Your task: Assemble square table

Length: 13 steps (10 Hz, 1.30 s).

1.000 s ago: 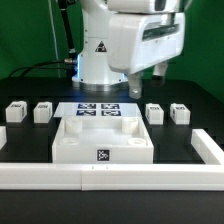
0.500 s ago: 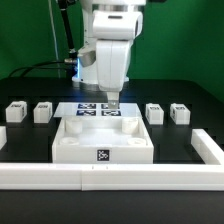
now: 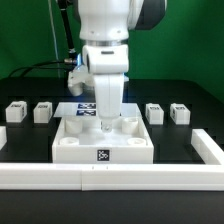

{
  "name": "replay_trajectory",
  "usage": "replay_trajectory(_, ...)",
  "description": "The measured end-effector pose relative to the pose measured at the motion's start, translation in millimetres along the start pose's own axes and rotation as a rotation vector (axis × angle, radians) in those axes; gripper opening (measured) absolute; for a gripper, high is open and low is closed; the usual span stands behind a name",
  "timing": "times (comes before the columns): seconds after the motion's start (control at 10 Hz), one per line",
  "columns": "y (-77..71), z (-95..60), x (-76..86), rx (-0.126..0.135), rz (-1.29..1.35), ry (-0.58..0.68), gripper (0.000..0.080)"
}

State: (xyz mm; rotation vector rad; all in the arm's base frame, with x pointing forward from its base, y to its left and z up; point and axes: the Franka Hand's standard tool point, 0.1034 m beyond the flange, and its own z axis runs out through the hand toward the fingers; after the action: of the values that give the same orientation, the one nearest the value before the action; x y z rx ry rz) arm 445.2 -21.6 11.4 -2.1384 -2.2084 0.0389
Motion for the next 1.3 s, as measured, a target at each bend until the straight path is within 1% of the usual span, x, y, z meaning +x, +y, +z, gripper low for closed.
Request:
replay_trajectory(0.3,-1.5,1.3,-7.6,0.002,0.017,0.002,0.0650)
replay_trajectory(0.4,-1.6,1.3,-7.8,0.003,0.021,0.002,0.0650)
replay_trajectory(0.5,-1.6,1.4,-7.9,0.003,0.022,0.002,0.0554)
replay_trajectory(0.6,-1.6,1.4,-8.0,0.003,0.022,0.002,0.0554)
replay_trajectory(0.7,-1.7,1.4,-8.0,0.003,0.022,0.002,0.0346)
replay_trajectory(0.8,-1.8,1.4,-8.0,0.003,0.022,0.002,0.0177)
replay_trajectory(0.9,-1.8,1.4,-8.0,0.003,0.022,0.002,0.0177)
replay_trajectory(1.0,-1.0,0.7,-8.2,0.000,0.022,0.001,0.0058)
replay_trajectory(1.3,-0.5,0.4,-8.2,-0.002,0.022,0.001,0.0058)
